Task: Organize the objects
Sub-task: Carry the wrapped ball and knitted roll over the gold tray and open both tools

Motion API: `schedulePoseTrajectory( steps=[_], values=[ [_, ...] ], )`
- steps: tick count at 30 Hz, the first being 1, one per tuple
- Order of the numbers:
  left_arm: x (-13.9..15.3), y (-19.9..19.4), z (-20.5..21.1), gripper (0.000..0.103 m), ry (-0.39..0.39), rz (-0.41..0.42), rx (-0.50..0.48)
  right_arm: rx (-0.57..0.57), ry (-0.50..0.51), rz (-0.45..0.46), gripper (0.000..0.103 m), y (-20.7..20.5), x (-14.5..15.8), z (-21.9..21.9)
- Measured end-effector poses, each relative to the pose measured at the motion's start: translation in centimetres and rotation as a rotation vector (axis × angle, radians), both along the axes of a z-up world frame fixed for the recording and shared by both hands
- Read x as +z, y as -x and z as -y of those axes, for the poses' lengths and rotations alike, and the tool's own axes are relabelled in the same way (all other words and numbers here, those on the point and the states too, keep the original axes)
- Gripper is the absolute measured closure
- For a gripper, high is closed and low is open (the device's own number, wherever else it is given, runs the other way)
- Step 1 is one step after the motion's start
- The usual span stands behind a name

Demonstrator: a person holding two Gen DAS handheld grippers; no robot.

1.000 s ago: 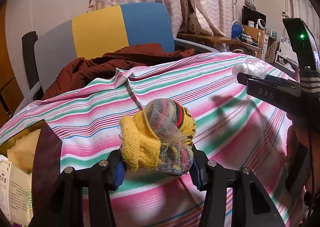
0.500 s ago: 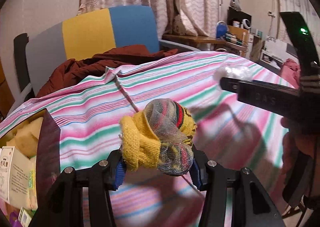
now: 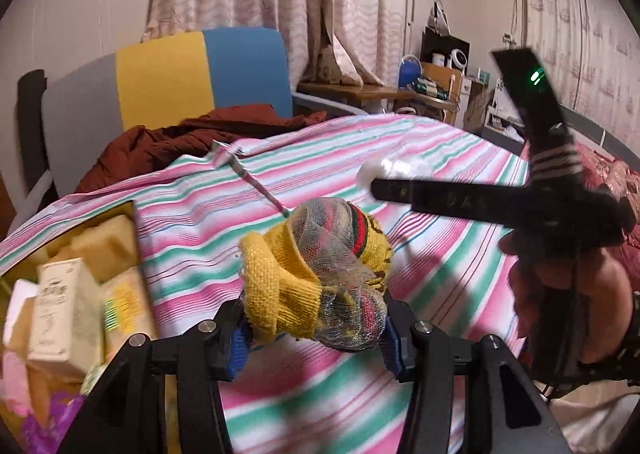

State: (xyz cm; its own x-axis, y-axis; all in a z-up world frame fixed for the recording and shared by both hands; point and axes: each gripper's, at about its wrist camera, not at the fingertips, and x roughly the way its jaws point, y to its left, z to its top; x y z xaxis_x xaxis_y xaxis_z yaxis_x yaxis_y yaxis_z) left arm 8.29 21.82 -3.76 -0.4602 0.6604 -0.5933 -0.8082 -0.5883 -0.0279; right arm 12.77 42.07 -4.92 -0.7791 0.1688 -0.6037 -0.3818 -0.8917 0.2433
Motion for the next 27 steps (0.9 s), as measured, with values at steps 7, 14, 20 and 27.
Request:
schedulePoseTrajectory(
  steps=[7,14,20,27],
  values=[
    [1.7,-0.2,4.8,0.050,-0.041,-0.029,0.094,0.158,0.022,0.011,0.043,1.7,0.4,5.5],
    [1.8,2.4,11.0,0.050,-0.066,0.028,0.310,0.323,0.022,0.007,0.043,3.2,1.3,11.4],
    [1.1,5.4,16.6,0.050,-0.078,0.092,0.500,0.439,0.024,0.010,0.043,4.4,2.1,15.6],
    [-0.1,8.0,20.4,0.050,-0.062,0.163,0.585,0.578,0.028,0.022,0.042,6.0,2.5,20.6]
  ],
)
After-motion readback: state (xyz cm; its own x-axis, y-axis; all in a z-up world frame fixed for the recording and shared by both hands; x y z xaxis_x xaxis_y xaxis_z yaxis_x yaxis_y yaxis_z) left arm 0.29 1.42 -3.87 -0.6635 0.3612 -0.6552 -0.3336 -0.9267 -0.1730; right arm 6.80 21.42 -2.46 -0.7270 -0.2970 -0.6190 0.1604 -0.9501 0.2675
